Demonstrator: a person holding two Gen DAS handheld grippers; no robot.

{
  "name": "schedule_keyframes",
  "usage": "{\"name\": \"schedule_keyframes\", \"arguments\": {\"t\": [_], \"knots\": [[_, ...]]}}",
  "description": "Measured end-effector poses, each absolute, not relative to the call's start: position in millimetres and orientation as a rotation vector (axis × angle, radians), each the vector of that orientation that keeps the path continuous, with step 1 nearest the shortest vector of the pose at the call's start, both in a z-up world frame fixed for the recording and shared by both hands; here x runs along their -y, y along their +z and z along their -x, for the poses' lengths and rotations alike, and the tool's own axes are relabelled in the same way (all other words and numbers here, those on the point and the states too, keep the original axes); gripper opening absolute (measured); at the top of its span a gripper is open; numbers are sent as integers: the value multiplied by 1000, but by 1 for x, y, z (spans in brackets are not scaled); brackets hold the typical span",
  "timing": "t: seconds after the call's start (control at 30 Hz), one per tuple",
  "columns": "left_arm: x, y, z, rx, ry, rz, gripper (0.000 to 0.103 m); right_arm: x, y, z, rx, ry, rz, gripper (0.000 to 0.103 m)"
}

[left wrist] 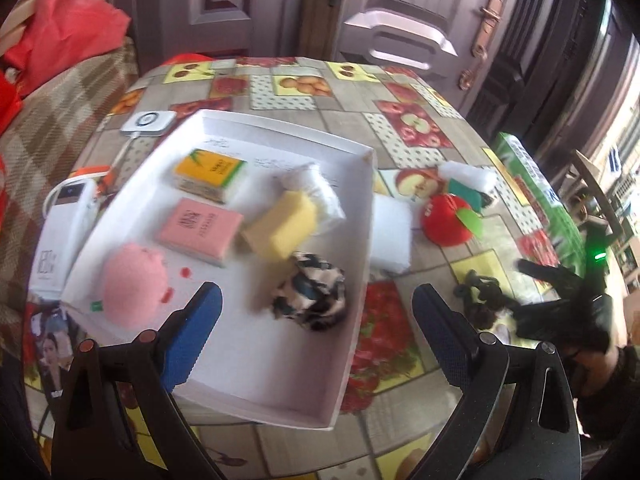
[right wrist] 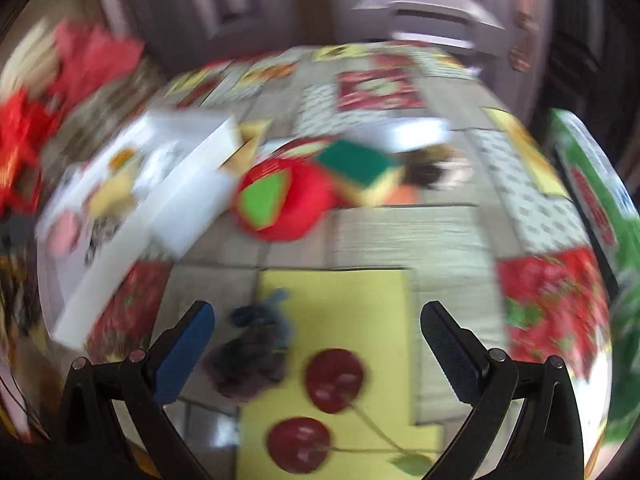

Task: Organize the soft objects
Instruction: 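Move the left tool to the red apple plush while the right tool approaches the rope toy, then grasp the red apple plush with the left tool while the right tool grasps the dark rope toy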

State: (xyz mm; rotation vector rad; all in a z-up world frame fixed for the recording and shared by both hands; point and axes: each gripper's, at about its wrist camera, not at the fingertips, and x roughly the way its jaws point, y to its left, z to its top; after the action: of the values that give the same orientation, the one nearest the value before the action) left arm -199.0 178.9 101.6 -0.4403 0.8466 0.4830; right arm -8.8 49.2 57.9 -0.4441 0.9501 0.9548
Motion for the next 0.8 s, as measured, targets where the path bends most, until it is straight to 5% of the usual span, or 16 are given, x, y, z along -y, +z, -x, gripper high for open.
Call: {"name": "schedule_keyframes", "arguments": {"t": [0.1, 0.17, 0.2, 0.23, 0.27, 0.8], "knots": [[-170, 102, 179, -859, 438, 405, 97, -68, 38, 32, -947, 995, 576, 102], [-162, 101, 162, -869, 404, 390, 97, -65, 30, 41, -932, 1001, 618, 86], [-159, 99, 154, -876, 397, 386, 97, -60, 32, 43, -911, 1018, 608, 75], [-156, 97, 146, -881, 380, 384, 97, -54, 35, 45, -885, 1036, 609, 44], [-151, 93, 133, -891, 356, 379, 97, -49, 38, 45, -867, 1047, 616, 32], [-137, 26, -24, -1034, 298, 297, 96, 84, 79, -60, -962, 794, 308, 31]]}}
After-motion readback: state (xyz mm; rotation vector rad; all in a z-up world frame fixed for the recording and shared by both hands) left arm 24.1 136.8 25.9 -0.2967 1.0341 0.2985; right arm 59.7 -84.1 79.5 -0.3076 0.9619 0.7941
